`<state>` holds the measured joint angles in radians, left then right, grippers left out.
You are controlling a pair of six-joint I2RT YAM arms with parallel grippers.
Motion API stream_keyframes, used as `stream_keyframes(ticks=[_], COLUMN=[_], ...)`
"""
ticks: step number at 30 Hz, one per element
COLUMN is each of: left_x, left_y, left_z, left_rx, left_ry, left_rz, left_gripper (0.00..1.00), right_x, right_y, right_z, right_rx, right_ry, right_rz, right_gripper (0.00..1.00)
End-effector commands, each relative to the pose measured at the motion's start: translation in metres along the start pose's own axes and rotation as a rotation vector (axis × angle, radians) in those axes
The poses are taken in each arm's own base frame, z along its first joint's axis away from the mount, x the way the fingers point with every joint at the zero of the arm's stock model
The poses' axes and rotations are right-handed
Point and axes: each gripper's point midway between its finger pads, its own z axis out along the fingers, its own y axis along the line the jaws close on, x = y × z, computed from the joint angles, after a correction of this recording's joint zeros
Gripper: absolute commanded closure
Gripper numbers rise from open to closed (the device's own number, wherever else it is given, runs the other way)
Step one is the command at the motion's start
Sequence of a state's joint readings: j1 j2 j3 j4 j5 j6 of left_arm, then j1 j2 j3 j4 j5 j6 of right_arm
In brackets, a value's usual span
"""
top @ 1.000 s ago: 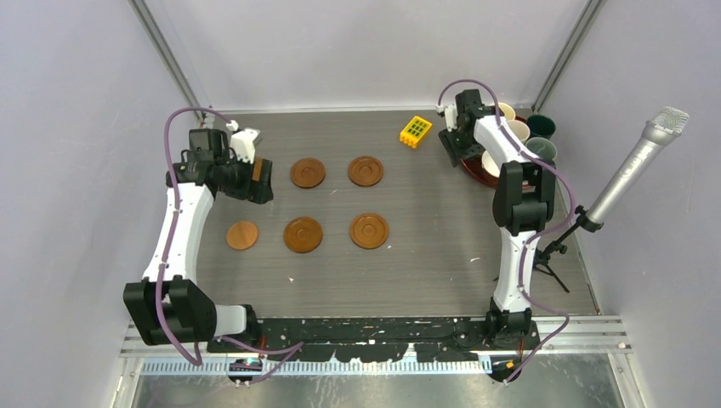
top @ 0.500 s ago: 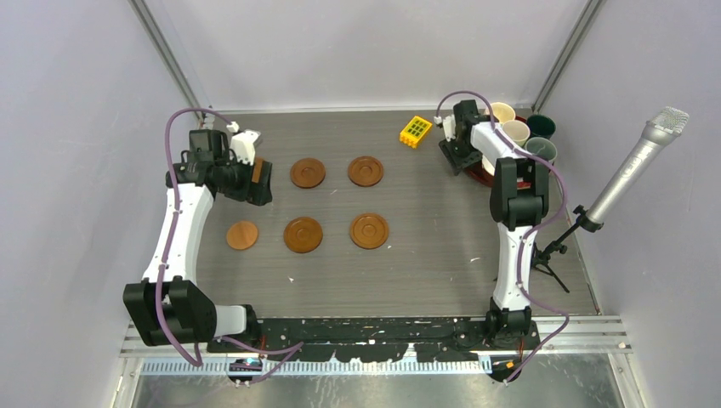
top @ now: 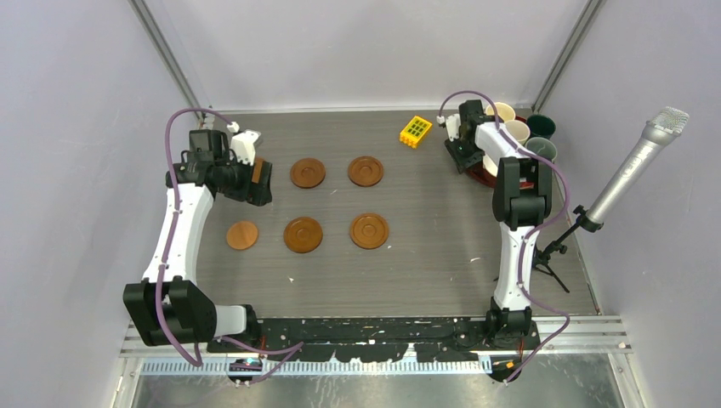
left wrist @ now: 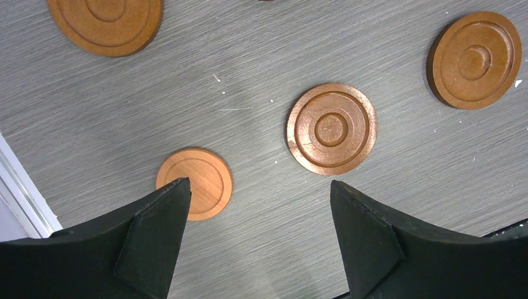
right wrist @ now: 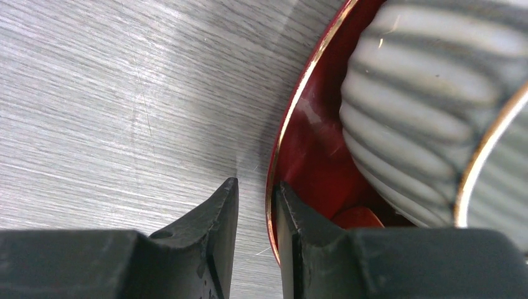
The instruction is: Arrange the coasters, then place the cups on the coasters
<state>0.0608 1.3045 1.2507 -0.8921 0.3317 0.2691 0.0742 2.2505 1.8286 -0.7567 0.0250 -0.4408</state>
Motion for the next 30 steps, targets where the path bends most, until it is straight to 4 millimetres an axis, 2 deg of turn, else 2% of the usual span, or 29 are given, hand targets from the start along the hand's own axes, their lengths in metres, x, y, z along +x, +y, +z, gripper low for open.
stream_keyframes(ticks=[1,6,15,18,30], left_x=[-0.011,-0.010,-0.009,-0.008,-0.005], left_y=[-0.002,-0.003,-0.003,-0.003,-0.005], left_z=[-0.009,-0.009,-0.006,-0.005,-0.005], left_rx=[-0.006,-0.002,0.003,0.004,0.007], left_ry=[-0.046,-0.045,-0.047,-0.045,-0.052], left_rz=[0.027,0.024,0.019,0.020,0.022], left_gripper=[0.16,0.16,0.16,0.16,0.15], right_x=[0.015,0.020,0.023,0.026,0.052], right_y=[0.046,0.057,0.082,0.092,0.140], right_z=[-0.001,-0.003,-0.014,-0.018,-0.041], right_rx=[-0.180,-0.210,-0.254,-0.269,-0.325], right_ry=[0.050,0.058,0.045,0.047,0.084], right_rz=[-0.015,-0.030,-0.086,-0.106,-0.196], right_gripper=[0.69,0.75,0.95,0.98,0.99])
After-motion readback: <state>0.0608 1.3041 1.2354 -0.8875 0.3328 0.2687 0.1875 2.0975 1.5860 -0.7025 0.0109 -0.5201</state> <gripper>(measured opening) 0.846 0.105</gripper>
